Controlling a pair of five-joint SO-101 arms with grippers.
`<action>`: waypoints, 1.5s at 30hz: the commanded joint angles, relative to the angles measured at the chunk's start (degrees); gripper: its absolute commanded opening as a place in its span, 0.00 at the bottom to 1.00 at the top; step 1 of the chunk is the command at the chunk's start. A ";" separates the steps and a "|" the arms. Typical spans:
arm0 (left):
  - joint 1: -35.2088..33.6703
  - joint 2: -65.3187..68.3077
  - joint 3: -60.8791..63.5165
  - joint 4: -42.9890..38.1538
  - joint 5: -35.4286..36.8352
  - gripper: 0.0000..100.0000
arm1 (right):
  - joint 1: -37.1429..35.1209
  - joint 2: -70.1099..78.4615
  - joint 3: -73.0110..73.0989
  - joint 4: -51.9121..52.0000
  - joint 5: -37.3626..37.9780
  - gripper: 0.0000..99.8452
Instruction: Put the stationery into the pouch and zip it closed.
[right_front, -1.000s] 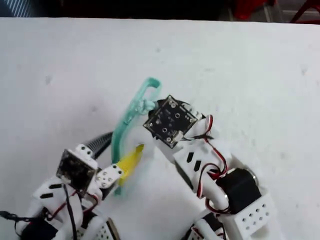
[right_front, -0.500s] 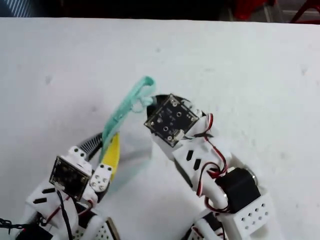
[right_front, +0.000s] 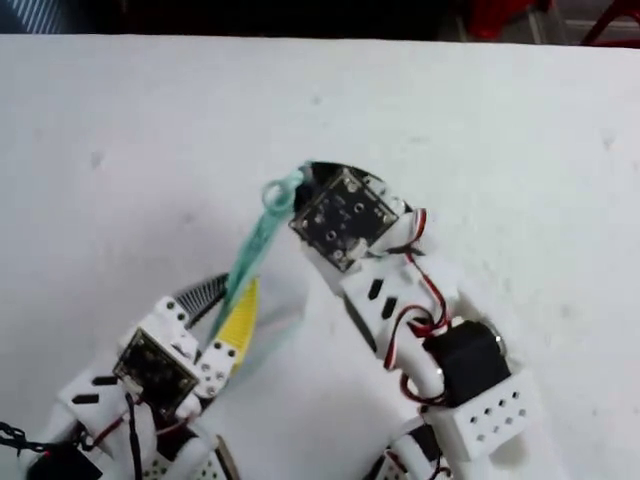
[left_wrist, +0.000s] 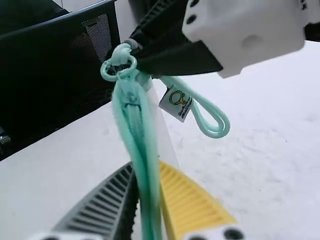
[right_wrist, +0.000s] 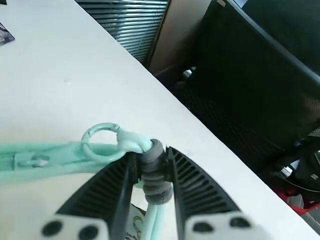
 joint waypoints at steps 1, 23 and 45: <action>0.31 0.40 -0.44 1.41 -0.62 0.02 | 7.43 1.01 -2.99 -1.98 0.88 0.02; 0.04 0.40 -0.53 1.32 -0.35 0.02 | 21.41 1.54 6.77 -11.91 10.02 0.02; -0.04 0.40 -0.53 1.41 -0.26 0.02 | 25.63 1.54 6.95 -11.47 10.11 0.02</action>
